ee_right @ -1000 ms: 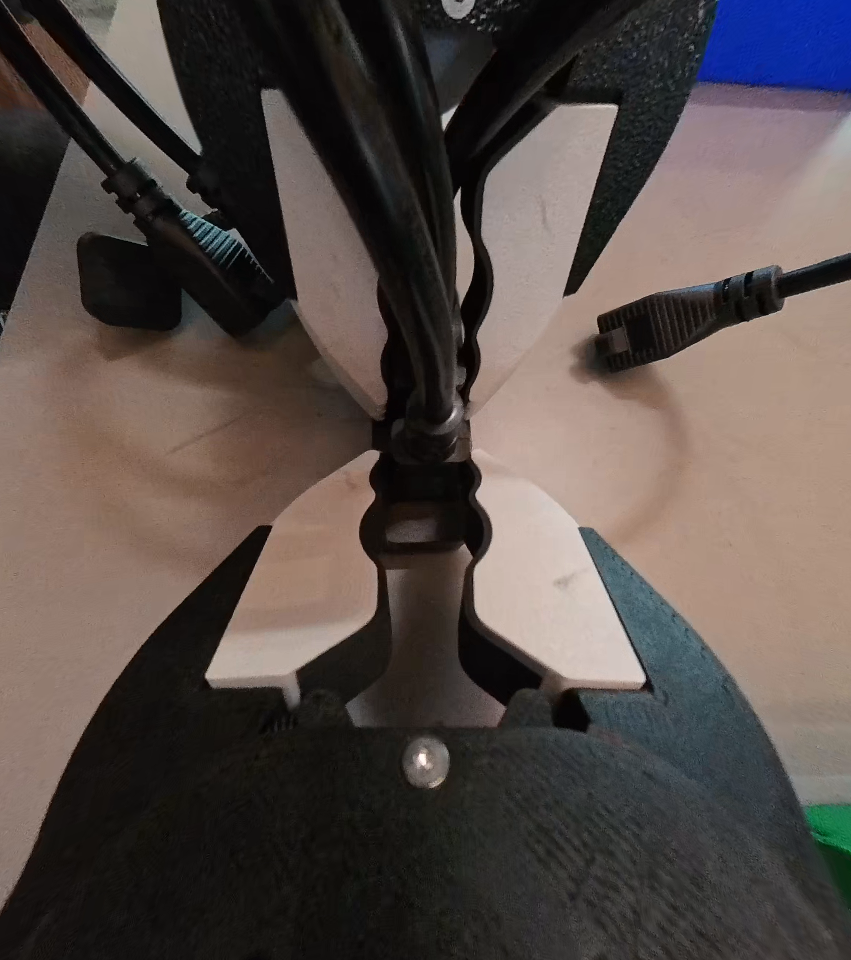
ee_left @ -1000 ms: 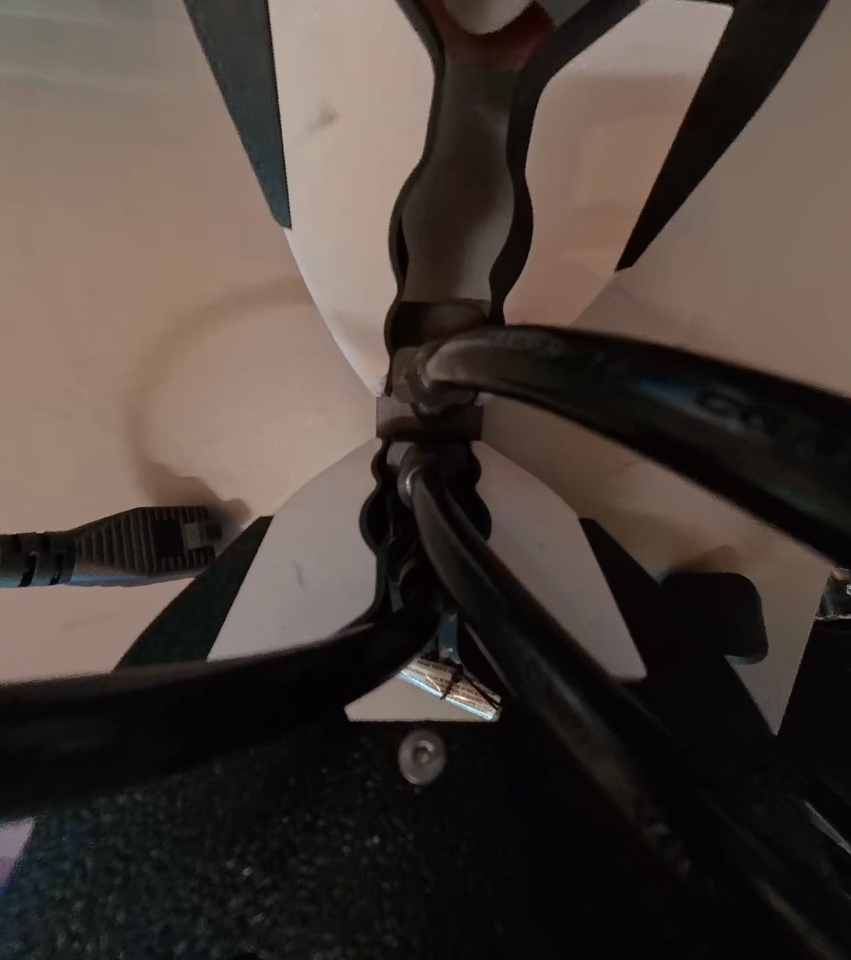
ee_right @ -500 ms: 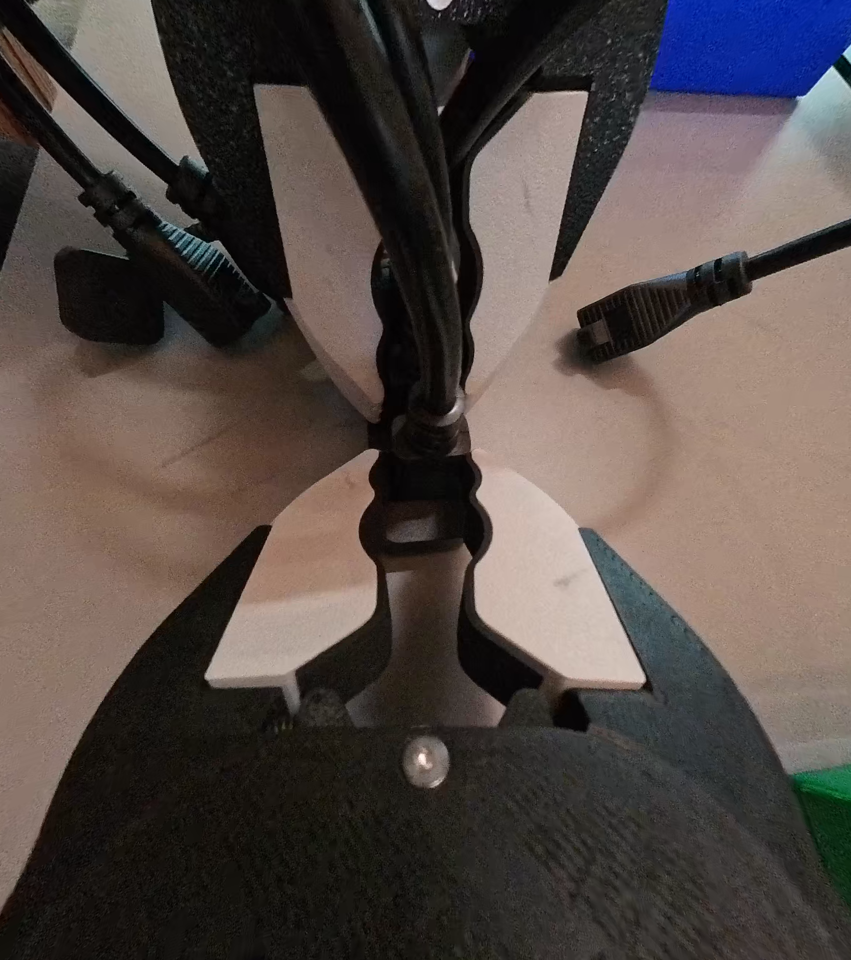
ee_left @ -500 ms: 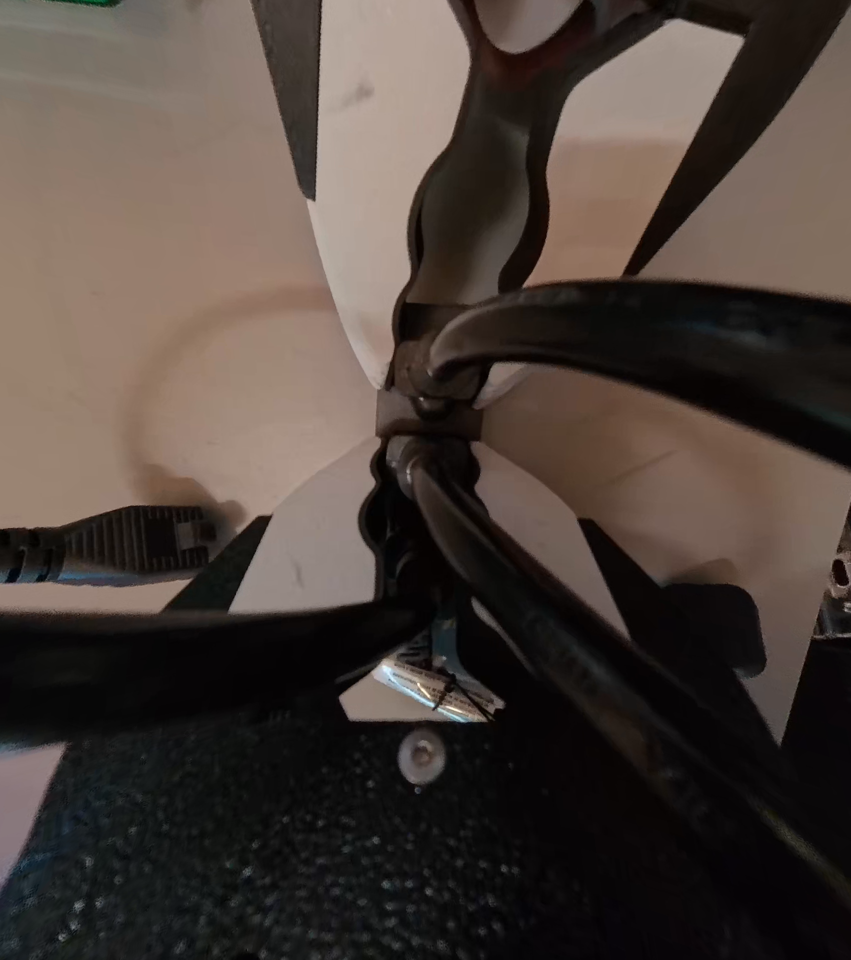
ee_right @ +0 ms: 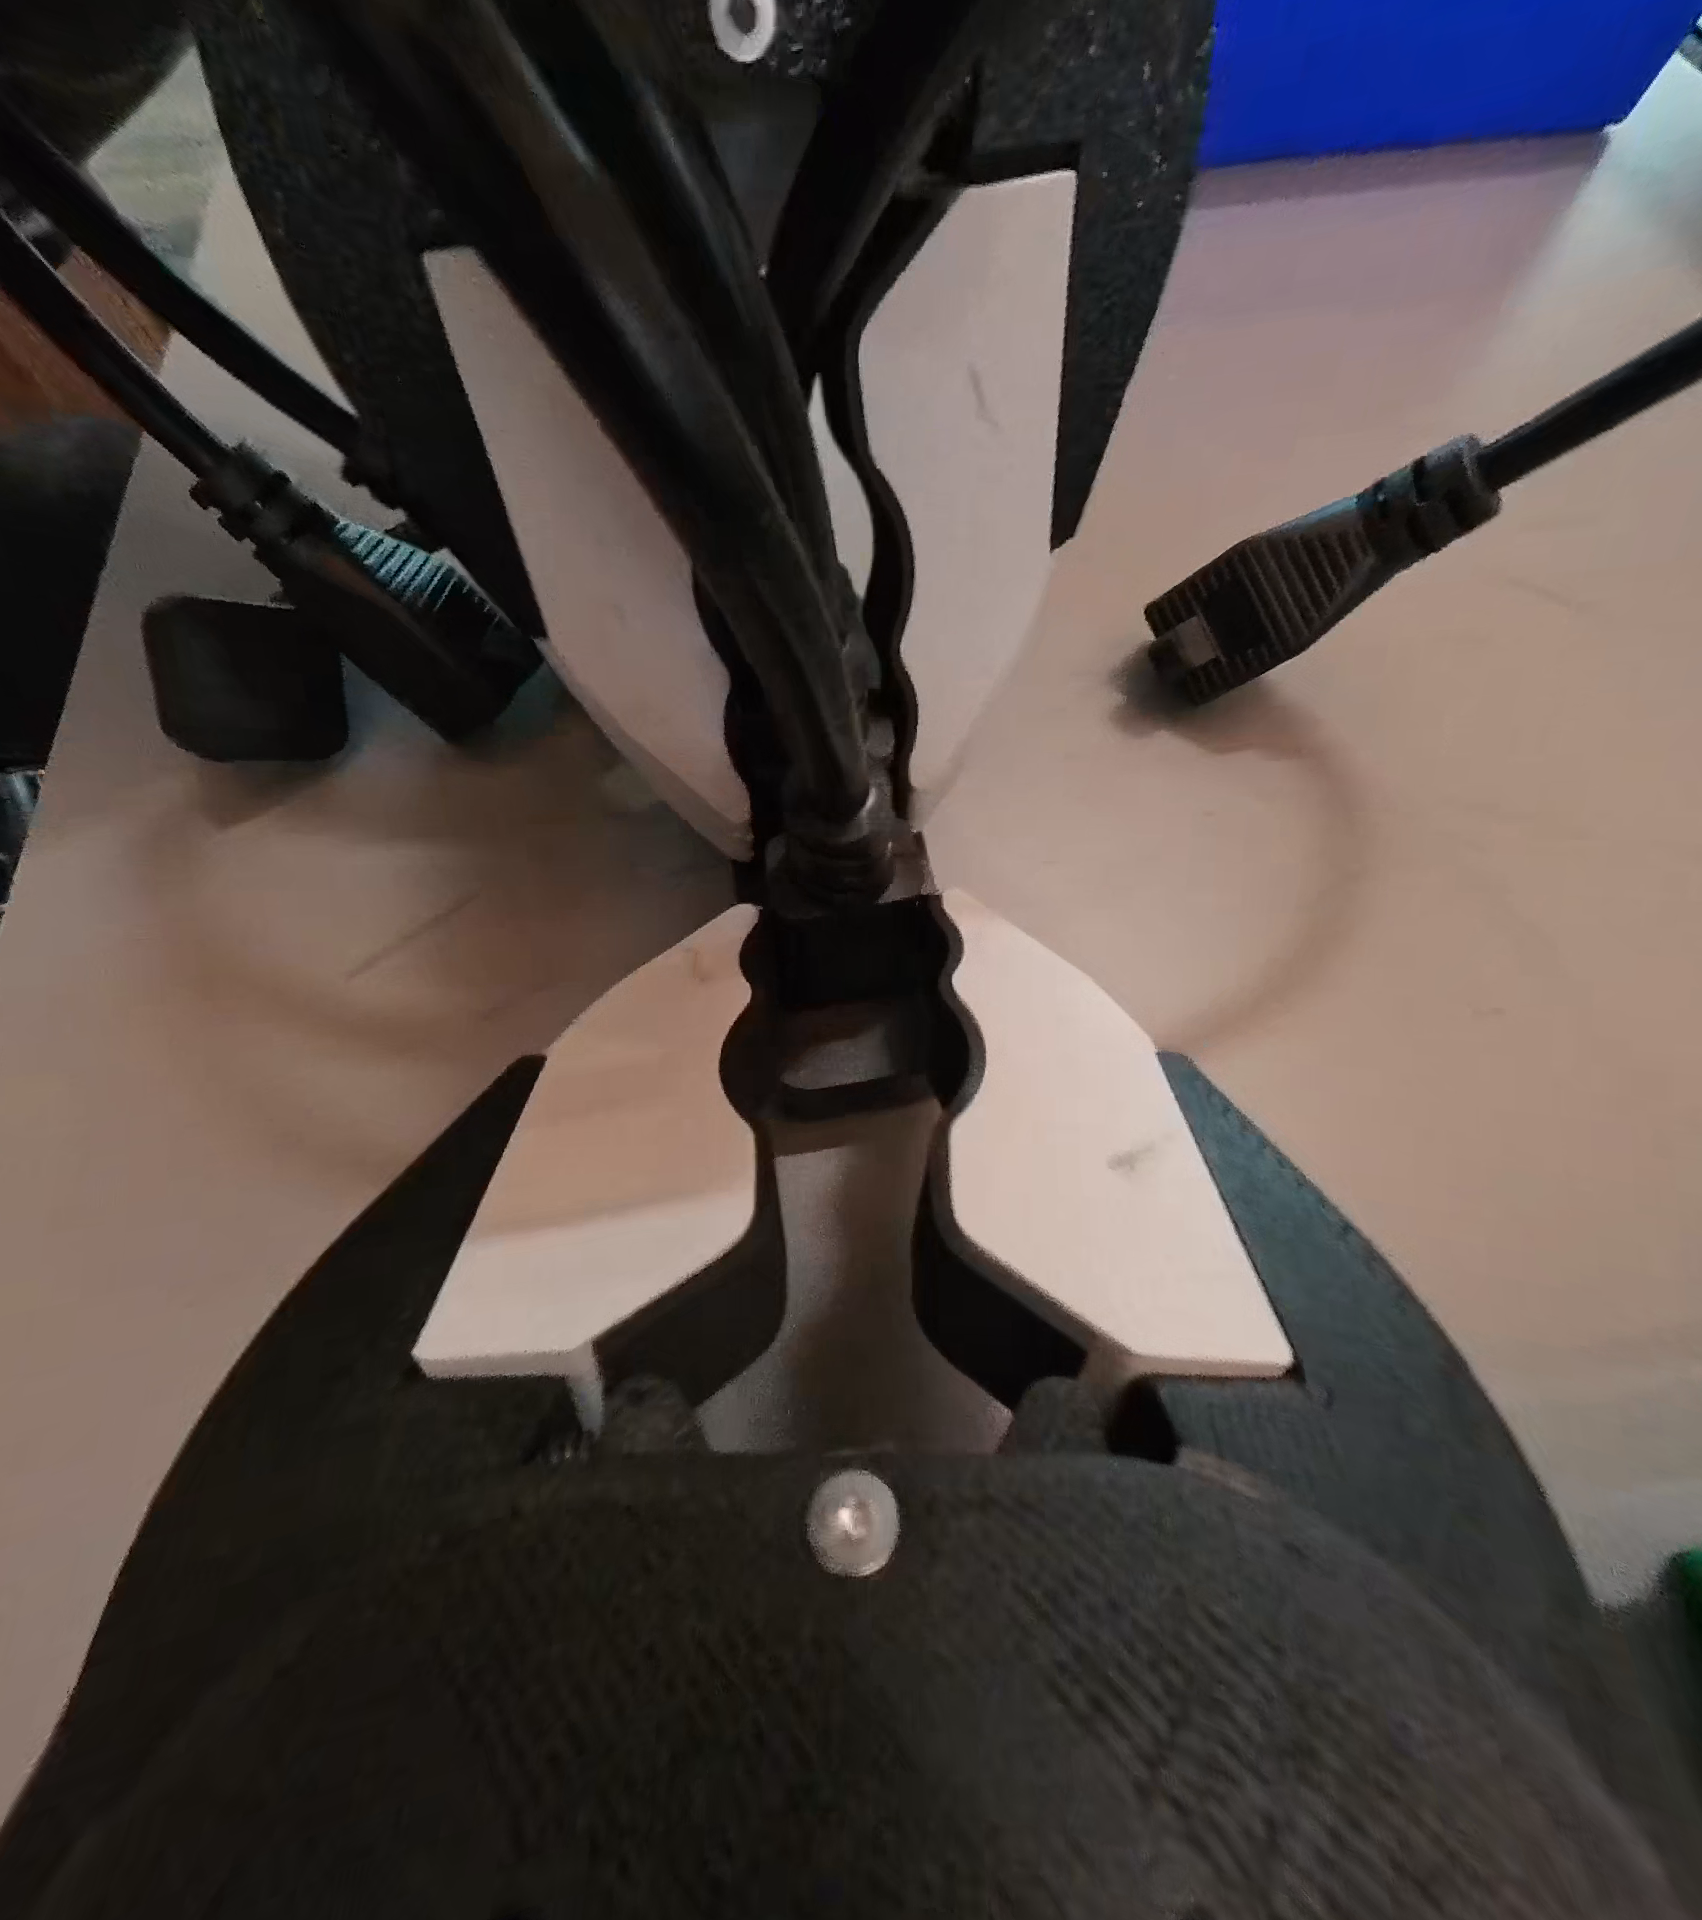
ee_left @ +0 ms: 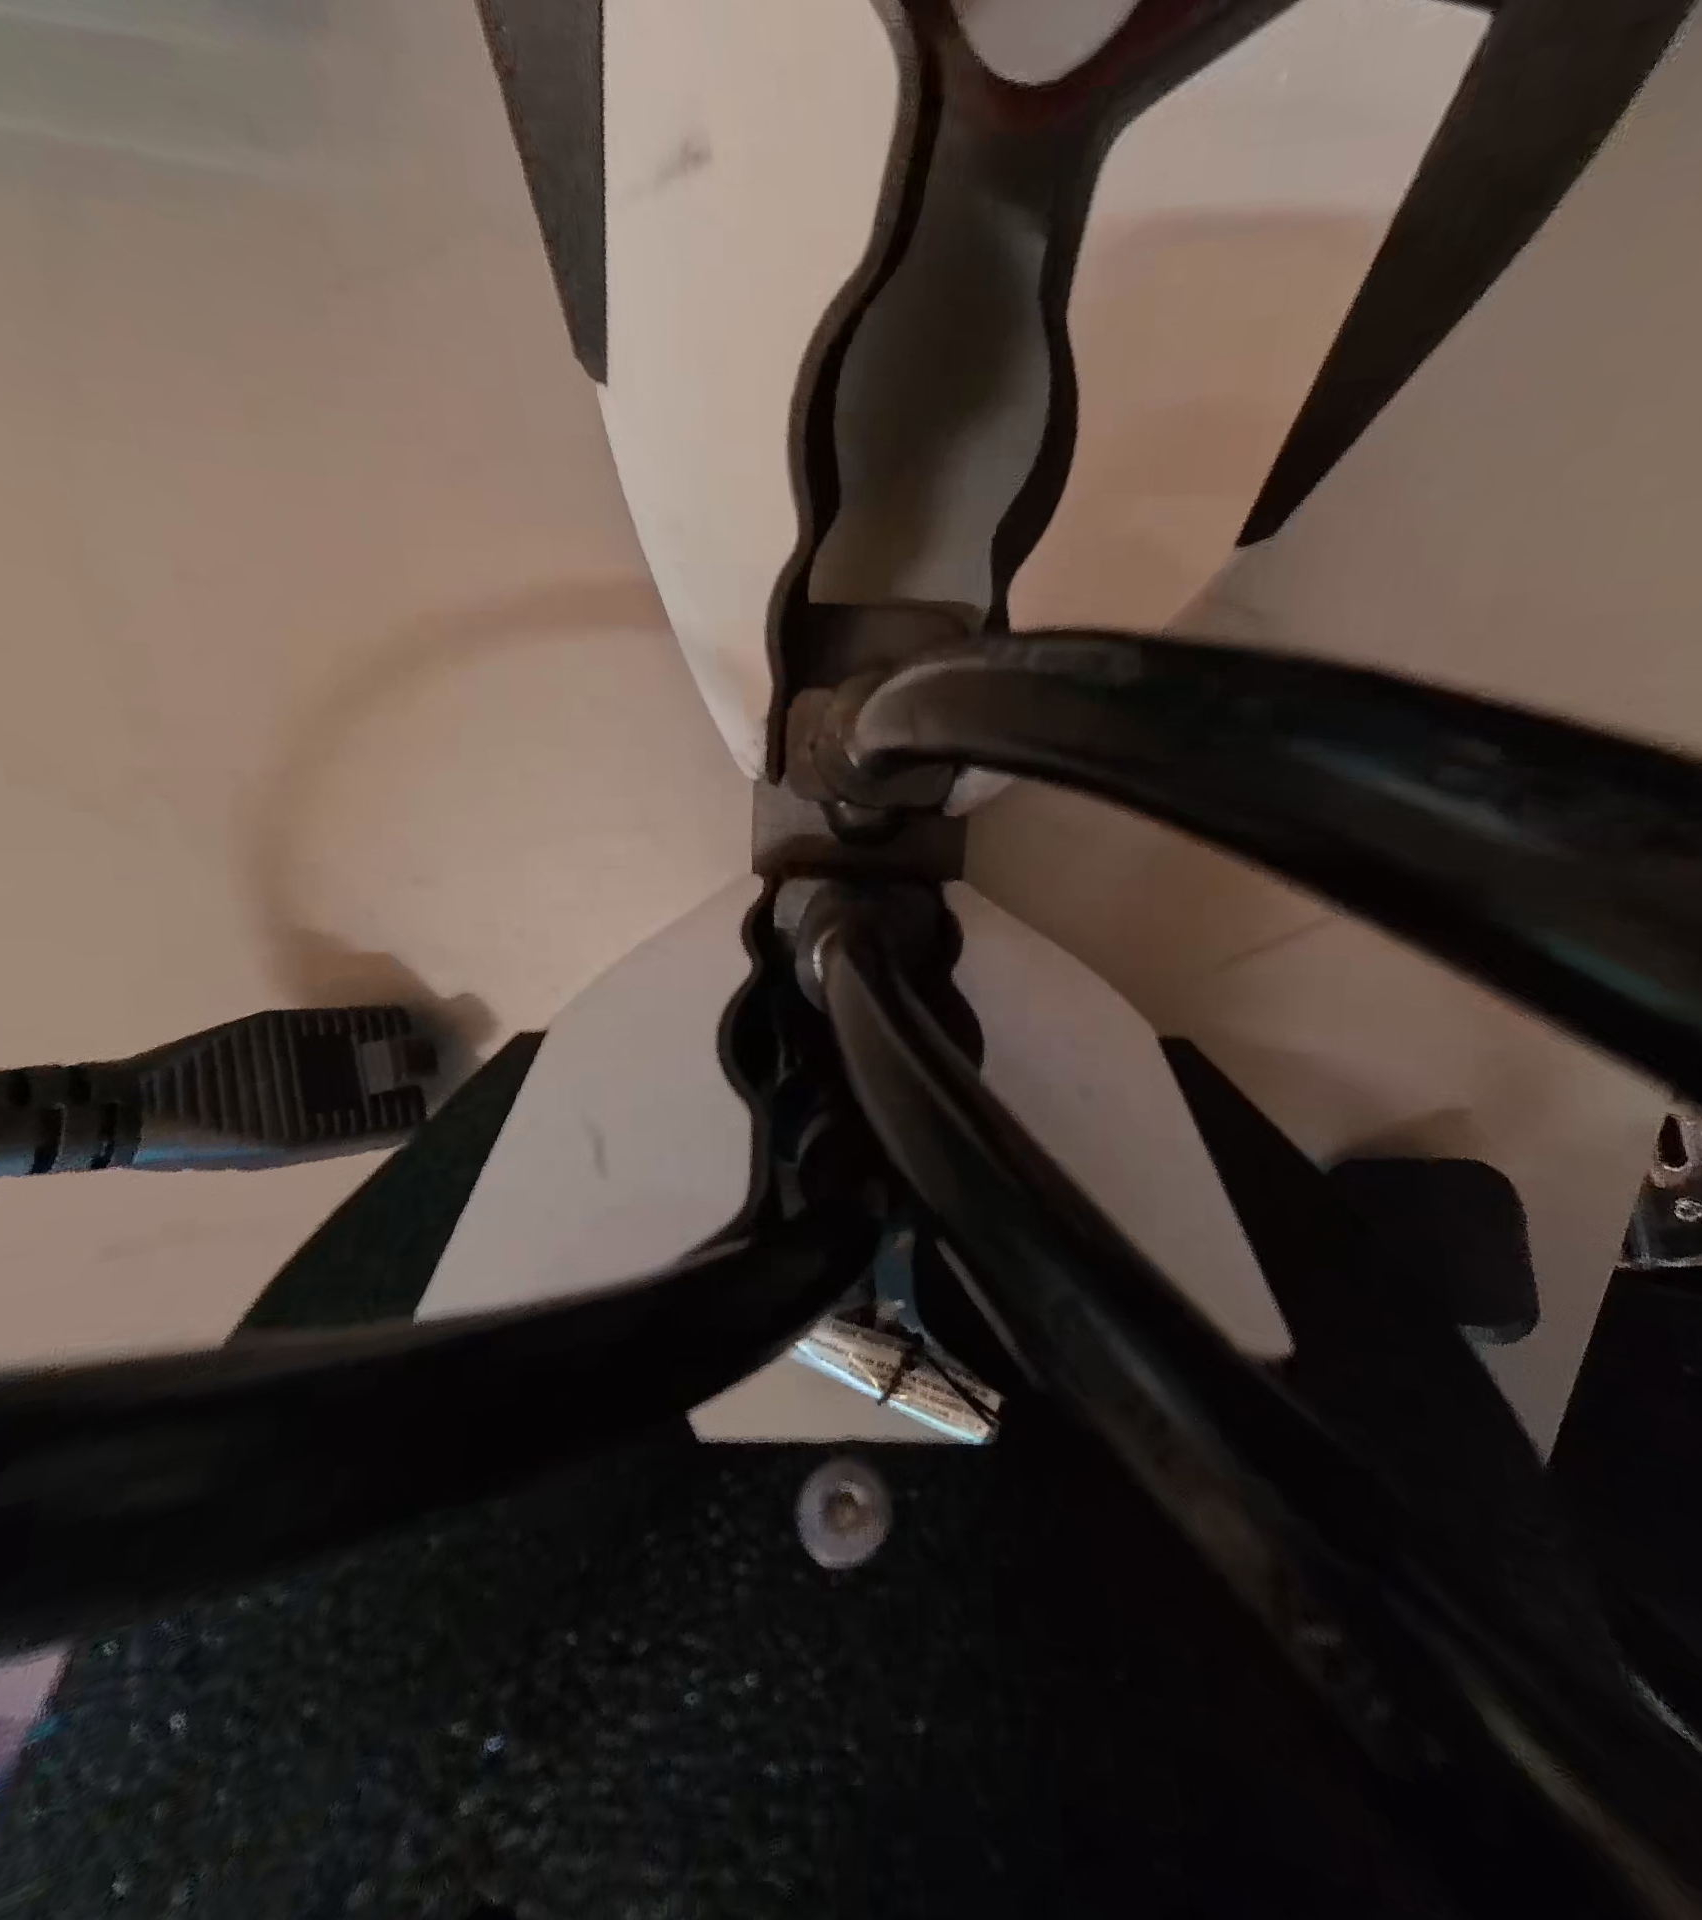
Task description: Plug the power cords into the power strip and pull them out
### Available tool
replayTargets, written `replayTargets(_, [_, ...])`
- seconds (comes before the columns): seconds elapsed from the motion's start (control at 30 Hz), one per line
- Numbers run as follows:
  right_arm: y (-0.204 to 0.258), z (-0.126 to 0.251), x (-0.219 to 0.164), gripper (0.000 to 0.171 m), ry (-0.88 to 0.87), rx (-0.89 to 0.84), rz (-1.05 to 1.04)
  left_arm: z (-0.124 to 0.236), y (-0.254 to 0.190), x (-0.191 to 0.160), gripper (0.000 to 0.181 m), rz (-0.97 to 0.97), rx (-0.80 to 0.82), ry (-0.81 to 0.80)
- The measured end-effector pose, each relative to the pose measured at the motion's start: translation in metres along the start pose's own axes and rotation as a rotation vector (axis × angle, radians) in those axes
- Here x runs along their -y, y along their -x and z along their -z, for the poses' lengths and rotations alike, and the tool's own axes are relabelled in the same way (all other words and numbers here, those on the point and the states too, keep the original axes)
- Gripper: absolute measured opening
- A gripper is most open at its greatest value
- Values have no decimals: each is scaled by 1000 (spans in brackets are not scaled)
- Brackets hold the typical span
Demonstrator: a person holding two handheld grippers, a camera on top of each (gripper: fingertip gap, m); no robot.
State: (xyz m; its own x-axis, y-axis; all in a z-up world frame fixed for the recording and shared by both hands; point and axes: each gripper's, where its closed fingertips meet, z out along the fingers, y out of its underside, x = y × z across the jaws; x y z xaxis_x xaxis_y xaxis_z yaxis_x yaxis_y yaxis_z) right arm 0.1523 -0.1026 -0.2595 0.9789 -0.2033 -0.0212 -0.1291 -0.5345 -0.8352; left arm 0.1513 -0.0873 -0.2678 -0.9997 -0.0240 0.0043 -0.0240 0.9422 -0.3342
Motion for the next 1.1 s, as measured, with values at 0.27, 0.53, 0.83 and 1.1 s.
replayTargets(0.27, [-4,1,1,25,-18,0,-46,0,2,1,26,3,12,-6])
replayTargets(0.53, [2,4,-1,25,127,-8,107,-1,-1,1,26,-17,0,41])
replayTargets(0.83, [6,4,1,25,93,2,55,0,-2,0,26,-57,-23,54])
replayTargets(1.1, [5,16,9,24,5,-53,125,0,-3,0,26,-65,-21,26])
